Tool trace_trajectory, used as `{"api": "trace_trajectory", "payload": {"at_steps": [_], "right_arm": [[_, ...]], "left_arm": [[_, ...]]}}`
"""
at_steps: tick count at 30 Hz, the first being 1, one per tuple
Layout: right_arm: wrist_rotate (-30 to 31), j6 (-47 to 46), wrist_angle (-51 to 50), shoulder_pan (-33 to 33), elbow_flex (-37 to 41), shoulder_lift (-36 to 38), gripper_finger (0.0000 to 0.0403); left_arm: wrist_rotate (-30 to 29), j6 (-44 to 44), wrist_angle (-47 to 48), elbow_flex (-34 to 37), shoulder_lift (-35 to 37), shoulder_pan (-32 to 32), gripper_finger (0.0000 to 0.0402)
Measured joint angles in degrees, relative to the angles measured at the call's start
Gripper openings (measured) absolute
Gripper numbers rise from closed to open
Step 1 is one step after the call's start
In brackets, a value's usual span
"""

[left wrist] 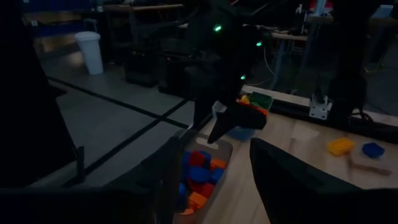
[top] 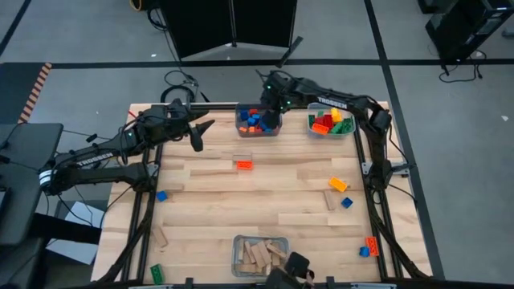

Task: Sort blocks by size
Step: Put the brown block into the gray bin

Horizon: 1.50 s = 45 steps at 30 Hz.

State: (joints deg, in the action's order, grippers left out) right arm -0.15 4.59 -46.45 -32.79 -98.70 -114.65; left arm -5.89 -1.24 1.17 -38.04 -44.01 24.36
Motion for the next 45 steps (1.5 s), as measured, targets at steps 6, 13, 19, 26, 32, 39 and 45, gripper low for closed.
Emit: {"api": "trace_trajectory", "payload": {"at_steps": [6,13,19,26,32,39,45], "right_arm": [[0.0,-7.5,-8.0,0.4,0.0,4.1,0.0232],[1.0,-20.1,-16.6,4.9,1.9,9.9,0.0198],[10.2,-33.3,-14.9,15.7,10.0,18.0,0.0183],[14.1,-54.2,-11.7,29.8,20.6,24.9,0.0162],[14.8,-68.9,-10.1,39.6,25.3,25.9,0.0151],[17.6,-75.3,-11.4,44.7,26.3,25.8,0.0143],[18.3,-75.5,-12.5,45.4,26.3,25.8,0.0137]], "left_arm": [[-0.2,-5.3,2.1,0.0,0.0,0.0,0.0195],[1.0,-9.7,11.6,-0.2,0.0,-0.8,0.0195],[0.6,-9.6,30.9,-4.7,-1.1,-5.0,0.0195],[0.1,-9.5,49.6,-7.3,-2.9,-9.0,0.0195],[0.1,-15.1,63.4,-7.4,-7.1,-10.8,0.0195],[2.1,-20.8,72.7,-7.4,-16.2,-11.9,0.0195],[2.5,-22.7,74.6,-7.4,-24.0,-13.3,0.0195]]}}
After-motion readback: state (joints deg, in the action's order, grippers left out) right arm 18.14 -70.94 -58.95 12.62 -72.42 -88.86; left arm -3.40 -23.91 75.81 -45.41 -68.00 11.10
